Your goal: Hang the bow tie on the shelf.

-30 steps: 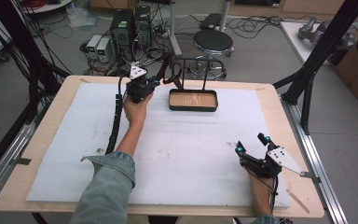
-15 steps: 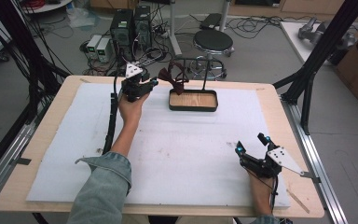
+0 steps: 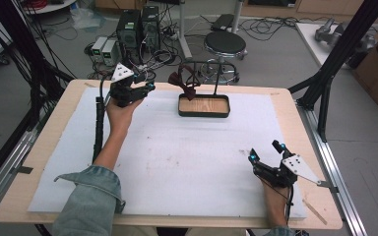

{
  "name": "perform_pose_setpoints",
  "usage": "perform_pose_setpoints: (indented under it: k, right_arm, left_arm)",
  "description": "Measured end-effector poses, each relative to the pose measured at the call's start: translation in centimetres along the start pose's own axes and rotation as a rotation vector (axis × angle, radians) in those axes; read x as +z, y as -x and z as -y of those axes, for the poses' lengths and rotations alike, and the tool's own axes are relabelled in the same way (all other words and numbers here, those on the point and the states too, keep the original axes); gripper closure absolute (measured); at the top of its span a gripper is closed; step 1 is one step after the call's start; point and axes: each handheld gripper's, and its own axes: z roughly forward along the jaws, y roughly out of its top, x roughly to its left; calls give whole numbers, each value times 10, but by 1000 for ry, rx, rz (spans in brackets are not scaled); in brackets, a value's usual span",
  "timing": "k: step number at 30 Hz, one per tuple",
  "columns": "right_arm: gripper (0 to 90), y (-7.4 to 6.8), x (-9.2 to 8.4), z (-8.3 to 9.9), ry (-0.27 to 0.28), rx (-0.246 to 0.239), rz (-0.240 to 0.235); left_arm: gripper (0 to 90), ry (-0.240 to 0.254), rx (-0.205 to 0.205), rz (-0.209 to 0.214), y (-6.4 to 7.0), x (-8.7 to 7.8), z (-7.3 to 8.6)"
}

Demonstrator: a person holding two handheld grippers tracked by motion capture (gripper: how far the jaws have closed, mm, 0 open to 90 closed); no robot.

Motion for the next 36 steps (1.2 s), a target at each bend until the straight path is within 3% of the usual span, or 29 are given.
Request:
perform_pose_setpoints:
  k: [7,12,14,23,27,31,36]
  right_arm:
    - [114,0,0,0,-4,4,4]
    - [114,-1,0,0,-6,-5,4]
    - [114,-1,0,0,-9,0,7]
    - [114,0,0,0,-9,-3,7]
    - [114,-1,0,0,-9,-2,8]
    - [114,-1,0,0,-9,-8,9]
    - [114,-1,1,0,-10,-10,11]
  left_arm:
    - [477,11,19,31,-8,-30,5]
    - [421,11,28,23,-13,-53,13]
    - [402,19,18,37,-14,-68,18]
    - [300,2,-1,66,-14,-98,41]
    - [208,-8,-15,38,-11,-116,56]
    - [210,3,-29,12,-9,-127,64]
    - [207,20,-13,-16,-2,-143,80]
